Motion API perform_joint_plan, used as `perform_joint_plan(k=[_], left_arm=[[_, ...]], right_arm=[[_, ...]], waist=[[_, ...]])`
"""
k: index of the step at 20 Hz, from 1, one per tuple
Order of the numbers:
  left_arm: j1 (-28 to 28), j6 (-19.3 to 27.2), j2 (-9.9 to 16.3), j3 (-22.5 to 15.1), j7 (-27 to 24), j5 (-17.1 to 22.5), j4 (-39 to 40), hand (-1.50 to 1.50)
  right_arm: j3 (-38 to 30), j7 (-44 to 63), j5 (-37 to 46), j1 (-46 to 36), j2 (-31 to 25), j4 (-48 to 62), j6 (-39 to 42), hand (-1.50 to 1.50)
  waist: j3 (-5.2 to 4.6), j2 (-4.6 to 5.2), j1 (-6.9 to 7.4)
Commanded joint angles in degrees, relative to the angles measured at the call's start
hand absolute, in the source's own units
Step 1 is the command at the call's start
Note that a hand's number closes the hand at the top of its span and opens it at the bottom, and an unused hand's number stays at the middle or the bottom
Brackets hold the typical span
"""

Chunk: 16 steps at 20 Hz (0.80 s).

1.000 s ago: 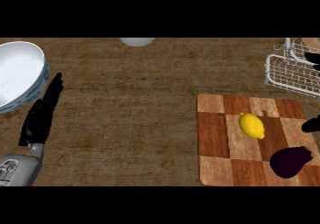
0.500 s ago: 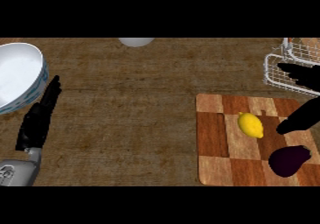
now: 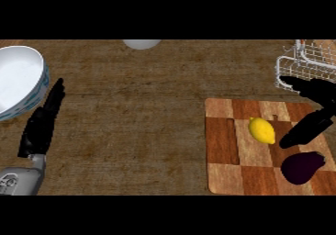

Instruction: Pick the lemon from the cutting board and place it in the tiered basket

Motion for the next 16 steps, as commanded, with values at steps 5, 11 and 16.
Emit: perform_joint_plan(k=[5, 11, 16], left_arm=[[-0.5, -2.0, -2.0, 1.5, -2.0, -1.2, 3.0, 0.0], [1.4, -2.5, -1.4, 2.3, 5.4, -2.6, -6.9, 0.0], [-2.3, -7.2, 0.6, 7.3, 1.2, 0.0, 0.2, 0.0]], right_arm=[[1.4, 0.9, 8.8, -0.4, 2.0, 0.8, 3.6, -1.5], [0.2, 2.6, 12.3, 0.4, 3.8, -2.9, 4.0, -1.5], [0.0, 1.9, 14.3, 2.5, 6.1, -1.5, 5.9, -1.5]], waist=[[0.0, 0.1, 0.06], [0.03, -0.03, 0.32], [0.01, 0.04, 0.0]])
